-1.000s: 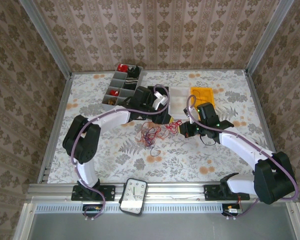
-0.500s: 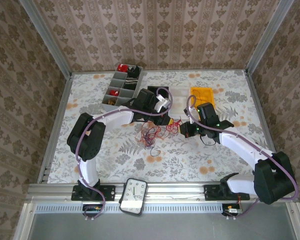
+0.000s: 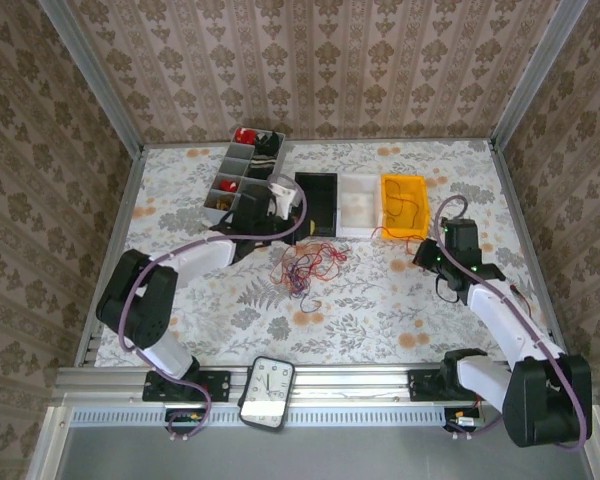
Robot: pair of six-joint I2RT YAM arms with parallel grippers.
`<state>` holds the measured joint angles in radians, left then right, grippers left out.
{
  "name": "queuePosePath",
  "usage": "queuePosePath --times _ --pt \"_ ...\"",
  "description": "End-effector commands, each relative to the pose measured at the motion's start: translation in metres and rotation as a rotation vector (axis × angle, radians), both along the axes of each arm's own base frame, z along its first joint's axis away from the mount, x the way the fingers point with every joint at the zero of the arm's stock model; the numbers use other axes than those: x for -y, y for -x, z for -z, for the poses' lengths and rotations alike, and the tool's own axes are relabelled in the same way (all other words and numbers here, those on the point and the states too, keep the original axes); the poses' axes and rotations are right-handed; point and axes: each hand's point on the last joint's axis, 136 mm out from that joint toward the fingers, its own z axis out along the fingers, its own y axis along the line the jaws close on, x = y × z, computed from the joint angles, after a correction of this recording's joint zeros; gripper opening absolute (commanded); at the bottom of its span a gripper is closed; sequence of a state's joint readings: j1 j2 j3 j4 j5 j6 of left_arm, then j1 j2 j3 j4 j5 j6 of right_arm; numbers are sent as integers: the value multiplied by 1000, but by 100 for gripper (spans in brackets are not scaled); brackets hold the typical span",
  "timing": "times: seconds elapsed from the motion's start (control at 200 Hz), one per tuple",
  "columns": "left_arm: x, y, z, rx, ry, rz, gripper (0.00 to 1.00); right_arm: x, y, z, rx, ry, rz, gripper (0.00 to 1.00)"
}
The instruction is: Untangle the cables
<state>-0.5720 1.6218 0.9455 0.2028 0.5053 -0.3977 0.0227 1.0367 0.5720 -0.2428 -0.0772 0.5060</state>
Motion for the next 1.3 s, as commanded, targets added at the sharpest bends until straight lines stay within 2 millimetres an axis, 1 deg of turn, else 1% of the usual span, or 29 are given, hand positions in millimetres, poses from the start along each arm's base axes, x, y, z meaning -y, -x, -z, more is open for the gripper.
queuePosePath --times 0.0,0.175,0.265,0.34,0.515,0.58,0.63,0.655,0.66,0.675,0.785,0.81,0.825,0.94,1.15,1.295 --pt "-1 -2 -13 28 45 -27 0 12 1 -7 23 -12 75 0" --pt "-1 -10 -14 39 33 -55 0 3 -13 -36 99 -29 12 0" --pt "-4 -17 -11 58 7 -100 0 7 -22 -49 124 -17 31 0" --pt "-6 -20 -9 75 -16 -133 0 14 -34 -55 127 1 69 0" --pt "-9 -23 -2 62 -49 -180 0 45 -58 -55 18 76 254 0" --pt "-10 -22 0 64 -60 -188 0 58 -60 -48 -60 108 341 0" --pt "-10 -21 -1 72 -68 -190 0 62 -66 -47 -85 128 368 0" --pt "-10 -21 -2 77 -69 -192 0 66 -68 -51 -85 138 388 0" --pt "-10 -21 -2 77 -70 -193 0 66 -69 -46 -99 142 390 0" --pt "-11 -20 -2 78 -73 -193 0 67 -71 -43 -113 152 397 0" --pt "-12 -20 -3 86 -82 -205 0 73 -81 -42 -147 200 432 1" --pt "-13 -21 -3 87 -84 -208 0 72 -86 -43 -146 209 429 2" --pt "-14 -21 -3 86 -86 -211 0 71 -84 -41 -170 220 422 2" --pt "-14 -21 -2 88 -98 -216 0 65 -96 -36 -213 275 390 2" --pt "-15 -21 -1 88 -112 -223 0 37 -119 -34 -224 317 299 4" --pt "-17 -21 0 88 -120 -227 0 18 -133 -23 -246 300 236 5"
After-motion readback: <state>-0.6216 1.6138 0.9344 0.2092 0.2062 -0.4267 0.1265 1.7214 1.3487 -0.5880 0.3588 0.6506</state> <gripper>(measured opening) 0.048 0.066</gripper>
